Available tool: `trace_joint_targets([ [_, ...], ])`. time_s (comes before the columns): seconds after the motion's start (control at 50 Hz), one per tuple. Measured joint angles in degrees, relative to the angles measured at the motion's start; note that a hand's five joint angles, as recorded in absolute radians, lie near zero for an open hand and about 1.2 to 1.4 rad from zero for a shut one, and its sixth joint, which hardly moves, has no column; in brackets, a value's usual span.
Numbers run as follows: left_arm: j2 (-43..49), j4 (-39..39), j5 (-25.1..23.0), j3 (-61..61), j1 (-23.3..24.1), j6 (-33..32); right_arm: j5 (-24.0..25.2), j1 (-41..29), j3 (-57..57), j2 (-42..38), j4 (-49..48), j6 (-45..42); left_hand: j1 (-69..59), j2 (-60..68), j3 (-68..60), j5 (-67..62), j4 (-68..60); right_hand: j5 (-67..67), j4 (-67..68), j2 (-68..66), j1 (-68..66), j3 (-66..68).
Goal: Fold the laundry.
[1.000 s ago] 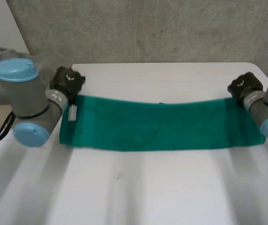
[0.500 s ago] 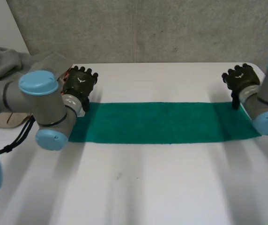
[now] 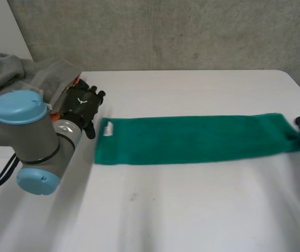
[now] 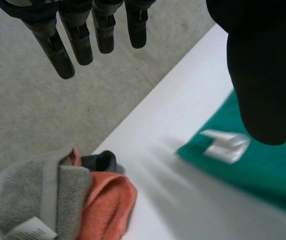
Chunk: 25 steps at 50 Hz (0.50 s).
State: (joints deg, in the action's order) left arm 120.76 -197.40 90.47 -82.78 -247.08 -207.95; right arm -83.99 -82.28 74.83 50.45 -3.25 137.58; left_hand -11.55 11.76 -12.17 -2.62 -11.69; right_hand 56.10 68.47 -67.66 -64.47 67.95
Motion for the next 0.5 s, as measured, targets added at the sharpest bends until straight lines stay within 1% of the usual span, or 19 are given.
trace_joint_targets([
  [0.06, -1.6, 0.0, -0.04, -0.83, -0.11, 0.03, -1.57, 1.44, -0.44, 1.69, -0.5, -3.1, 0.0, 0.0, 0.0, 0.0, 0.0, 0.0, 0.02, 0.0, 0.0, 0.0],
  [0.08, -2.83, 0.0, -0.12, -1.51, -0.23, 0.07, -2.41, 2.4, -0.86, 3.14, -0.78, -6.4, 0.0, 0.0, 0.0, 0.0, 0.0, 0.0, 0.05, 0.0, 0.0, 0.0],
  [0.1, -3.13, -0.01, -0.15, -1.67, -0.25, 0.09, -2.53, 2.58, -0.94, 3.46, -0.82, -7.21, 0.0, 0.0, 0.0, 0.0, 0.0, 0.0, 0.05, 0.0, 0.0, 0.0],
  [0.12, -4.62, -0.03, -0.35, -2.58, -0.39, 0.2, -2.94, 2.94, -1.4, 4.98, -1.12, -11.42, 0.0, 0.0, 0.0, 0.0, 0.0, 0.43, 0.07, 0.0, 0.0, 0.0],
  [0.14, -4.9, -0.04, -0.41, -2.76, -0.41, 0.24, -2.91, 2.81, -1.46, 5.15, -1.2, -11.88, 0.0, 0.0, 0.0, 0.0, 0.0, 0.75, 0.13, 0.0, 0.0, 0.01],
  [0.16, -5.68, -0.04, -0.62, -3.32, -0.47, 0.43, -2.37, 1.17, -1.74, 5.94, -1.9, -14.0, 0.0, 0.0, 0.0, 0.0, 0.0, 0.92, 0.15, 0.0, 0.0, 0.13],
  [0.22, -6.78, -0.07, -0.94, -4.33, -0.6, 0.94, -0.24, -3.62, -1.84, 6.65, -3.78, -15.64, 0.0, 0.0, 0.0, 0.0, 0.0, 0.99, 0.16, 0.0, 0.0, 0.2],
  [0.24, -7.12, -0.07, -1.03, -4.72, -0.63, 1.19, 0.68, -5.36, -1.78, 6.76, -4.48, -15.81, 0.0, 0.0, 0.0, 0.0, 0.0, 0.99, 0.16, 0.0, 0.0, 0.2],
  [0.26, -7.62, -0.08, -1.15, -5.32, -0.66, 1.63, 3.41, -9.69, -1.38, 6.92, -6.25, -15.86, 0.0, 0.0, 0.0, 0.0, 0.0, 0.99, 0.16, 0.0, 0.0, 0.2],
  [0.28, -7.81, -0.08, -1.2, -5.58, -0.66, 1.84, 4.54, -11.25, -1.17, 6.96, -6.84, -15.83, 0.0, 0.0, 0.0, 0.0, 0.0, 0.99, 0.16, 0.0, 0.0, 0.2],
  [0.3, -8.17, -0.09, -1.25, -6.14, -0.65, 2.28, 7.45, -15.12, -0.53, 7.03, -8.37, -15.71, 0.0, 0.0, 0.0, 0.0, 0.0, 1.0, 0.16, 0.0, 0.0, 0.2],
  [0.34, -8.59, -0.09, -1.29, -6.75, -0.62, 2.78, 11.03, -19.65, 0.39, 7.04, -10.04, -15.57, 0.0, 0.0, 0.0, 0.0, 0.0, 0.99, 0.17, -0.02, 0.0, 0.2],
  [0.36, -8.9, -0.09, -1.31, -7.21, -0.53, 3.12, 14.26, -23.87, 1.33, 6.93, -11.44, -15.58, 0.0, 0.0, 0.0, 0.0, 0.0, 0.99, 0.17, -0.04, 0.0, 0.2],
  [0.38, -8.98, -0.09, -1.31, -7.32, -0.5, 3.2, 14.84, -24.65, 1.51, 6.89, -11.7, -15.61, 0.0, 0.0, 0.0, 0.0, 0.0, 0.99, 0.17, -0.04, 0.0, 0.2],
  [0.4, -9.23, -0.1, -1.31, -7.67, -0.4, 3.42, 17.56, -28.6, 2.37, 6.53, -12.77, -15.8, 0.0, 0.0, 0.0, 0.0, 0.0, 0.99, 0.17, -0.04, 0.0, 0.2],
  [0.42, -9.38, -0.11, -1.31, -7.89, -0.32, 3.54, 18.82, -30.64, 2.77, 6.18, -13.24, -15.99, 0.0, 0.0, 0.0, -0.01, 0.0, 0.99, 0.17, -0.04, 0.0, 0.2],
  [0.44, -9.65, -0.12, -1.3, -8.26, -0.15, 3.72, 20.95, -34.91, 3.51, 4.96, -13.98, -16.52, 0.0, 0.0, 0.0, 0.0, 0.0, 0.99, 0.17, -0.04, 0.0, 0.2],
  [0.5, -9.92, -0.17, -1.28, -8.64, 0.35, 3.88, 22.48, -40.54, 3.94, 2.02, -14.52, -17.48, 0.0, 0.0, 0.0, 0.0, 0.0, 0.96, -0.01, 0.13, 0.07, 0.03],
])
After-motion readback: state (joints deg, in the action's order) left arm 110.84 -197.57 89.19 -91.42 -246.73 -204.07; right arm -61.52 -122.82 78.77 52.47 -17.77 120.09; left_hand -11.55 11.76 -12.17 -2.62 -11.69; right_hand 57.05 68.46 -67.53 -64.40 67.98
